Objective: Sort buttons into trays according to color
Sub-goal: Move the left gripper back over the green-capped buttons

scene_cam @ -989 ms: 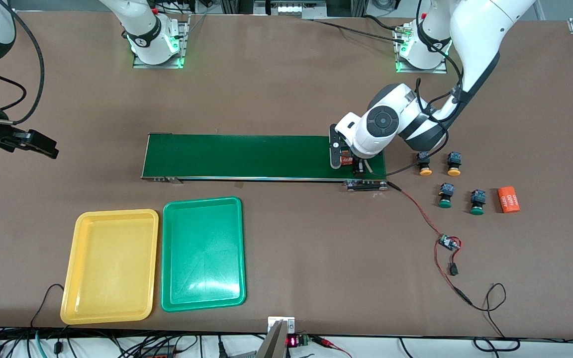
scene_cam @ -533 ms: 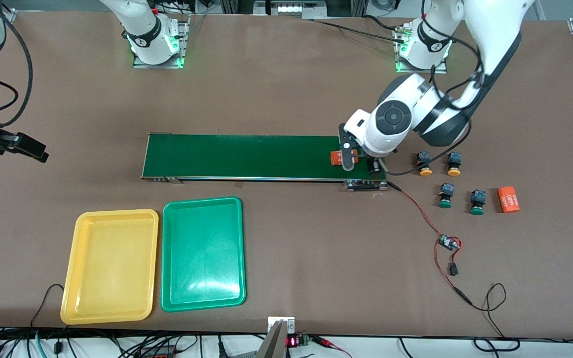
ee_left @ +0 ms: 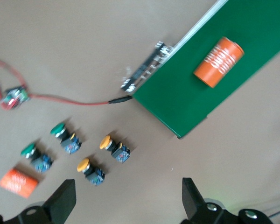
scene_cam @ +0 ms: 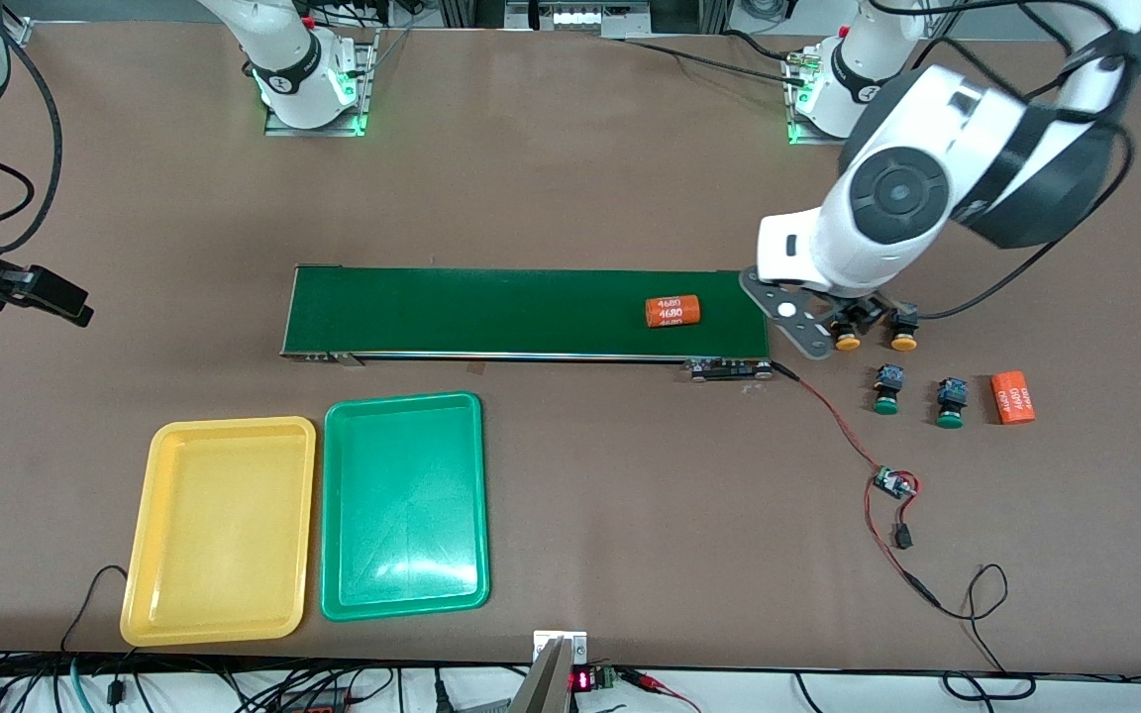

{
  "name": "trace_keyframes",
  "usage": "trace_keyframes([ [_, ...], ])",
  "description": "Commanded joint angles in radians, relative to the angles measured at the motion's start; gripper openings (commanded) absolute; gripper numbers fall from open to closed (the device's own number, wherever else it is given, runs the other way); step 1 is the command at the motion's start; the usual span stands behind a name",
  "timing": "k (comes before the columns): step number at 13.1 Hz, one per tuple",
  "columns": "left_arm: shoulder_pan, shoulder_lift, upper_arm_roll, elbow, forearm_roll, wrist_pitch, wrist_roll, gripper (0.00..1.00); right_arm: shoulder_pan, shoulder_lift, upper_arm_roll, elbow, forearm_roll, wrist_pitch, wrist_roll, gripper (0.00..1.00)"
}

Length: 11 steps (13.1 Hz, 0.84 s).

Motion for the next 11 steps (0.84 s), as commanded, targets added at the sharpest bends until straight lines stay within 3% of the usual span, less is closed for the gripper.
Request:
trace_keyframes([
  [1, 0.005, 0.024, 0.041, 0.105, 0.012, -0.036, -0.075, 1.00, -0.006, -0.008, 0.004, 0.006, -0.008, -0.001, 0.013, 1.00],
  [4, -0.018, -0.051, 0.195, 0.116, -0.063, -0.016, -0.081, 1.00, -0.008, -0.003, 0.003, 0.004, -0.011, -0.004, 0.013, 1.00],
  [7, -0.157, -0.162, 0.470, 0.083, -0.233, 0.025, -0.214, 1.00, -0.008, -0.006, 0.003, 0.006, -0.008, -0.003, 0.014, 1.00],
  [9, -0.203, -0.195, 0.544, 0.073, -0.238, 0.025, -0.277, 1.00, -0.008, -0.011, 0.001, 0.006, -0.005, -0.004, 0.014, 1.00],
  [11, -0.203, -0.197, 0.562, 0.043, -0.238, 0.030, -0.281, 1.00, -0.008, -0.012, 0.001, 0.006, -0.008, -0.006, 0.011, 1.00],
])
